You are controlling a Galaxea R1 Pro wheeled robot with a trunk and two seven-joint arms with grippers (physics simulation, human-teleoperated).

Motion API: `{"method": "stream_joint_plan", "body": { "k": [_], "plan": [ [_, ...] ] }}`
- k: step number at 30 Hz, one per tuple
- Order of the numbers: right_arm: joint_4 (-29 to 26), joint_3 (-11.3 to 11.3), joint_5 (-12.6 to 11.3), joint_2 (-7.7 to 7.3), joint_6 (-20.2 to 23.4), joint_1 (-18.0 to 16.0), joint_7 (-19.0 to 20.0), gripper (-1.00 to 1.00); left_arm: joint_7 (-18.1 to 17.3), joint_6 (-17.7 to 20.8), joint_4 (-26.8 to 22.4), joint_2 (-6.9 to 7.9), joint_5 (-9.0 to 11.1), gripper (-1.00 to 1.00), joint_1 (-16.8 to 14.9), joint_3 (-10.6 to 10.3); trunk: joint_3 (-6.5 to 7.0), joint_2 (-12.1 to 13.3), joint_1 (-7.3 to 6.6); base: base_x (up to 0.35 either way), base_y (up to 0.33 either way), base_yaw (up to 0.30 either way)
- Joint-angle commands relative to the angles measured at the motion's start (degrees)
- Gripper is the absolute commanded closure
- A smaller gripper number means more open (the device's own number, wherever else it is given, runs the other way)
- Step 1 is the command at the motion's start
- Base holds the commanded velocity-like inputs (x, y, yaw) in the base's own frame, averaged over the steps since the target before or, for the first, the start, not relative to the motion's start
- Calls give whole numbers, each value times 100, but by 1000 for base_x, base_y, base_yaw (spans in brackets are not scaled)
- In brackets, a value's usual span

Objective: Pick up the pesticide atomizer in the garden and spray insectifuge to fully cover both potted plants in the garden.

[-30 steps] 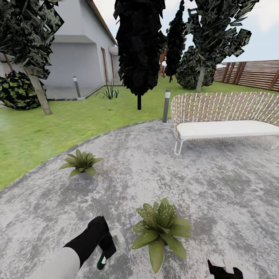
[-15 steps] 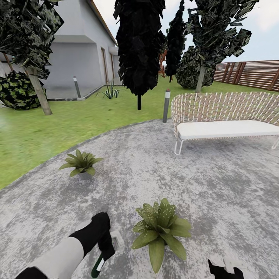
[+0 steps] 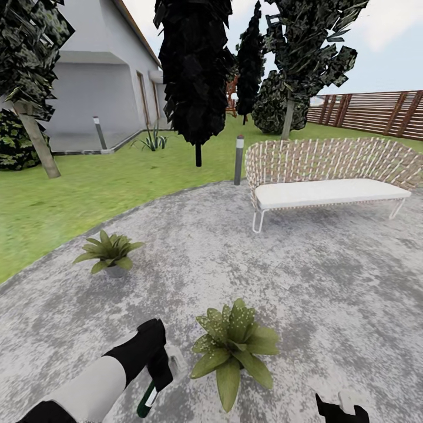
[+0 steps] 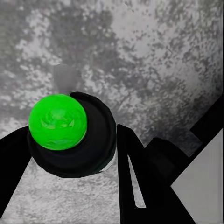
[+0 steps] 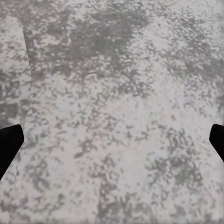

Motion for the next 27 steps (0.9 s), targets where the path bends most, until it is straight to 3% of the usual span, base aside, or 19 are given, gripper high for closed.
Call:
{"method": "stream_joint_plan", "body": {
  "k": [1, 3, 6, 8, 12, 19, 27],
  "plan": [
    [2, -49, 17, 2, -22, -5, 44, -100, -212, 33, -68, -64, -40, 100, -99, -7, -5, -2, -1, 0, 0, 0],
    [2, -49, 17, 0, -22, -5, 44, -100, -511, 18, -83, -70, -46, 100, -142, -14, -5, -2, -1, 0, 0, 0],
    [5, -49, 17, 1, -22, -5, 44, -100, -579, -52, -78, -6, -50, 100, -89, -140, -5, -2, -1, 0, 0, 0],
    [7, -49, 17, 2, -22, -5, 44, -100, -589, -427, -64, 83, -46, 100, -71, -204, -5, -2, -1, 0, 0, 0],
    [9, -49, 17, 2, -22, -5, 44, -100, -583, -703, -68, 84, -50, 100, -68, -209, -5, -2, -1, 0, 0, 0],
    [9, -49, 17, 1, -22, -5, 44, -100, -580, -638, -546, -5, -45, 100, -144, -202, -5, -2, -1, 0, 0, 0],
    [2, -49, 17, 2, -22, -5, 44, -100, -578, -628, -577, 72, -54, 100, -89, -227, -5, -2, -1, 0, 0, 0]
  ]
}}
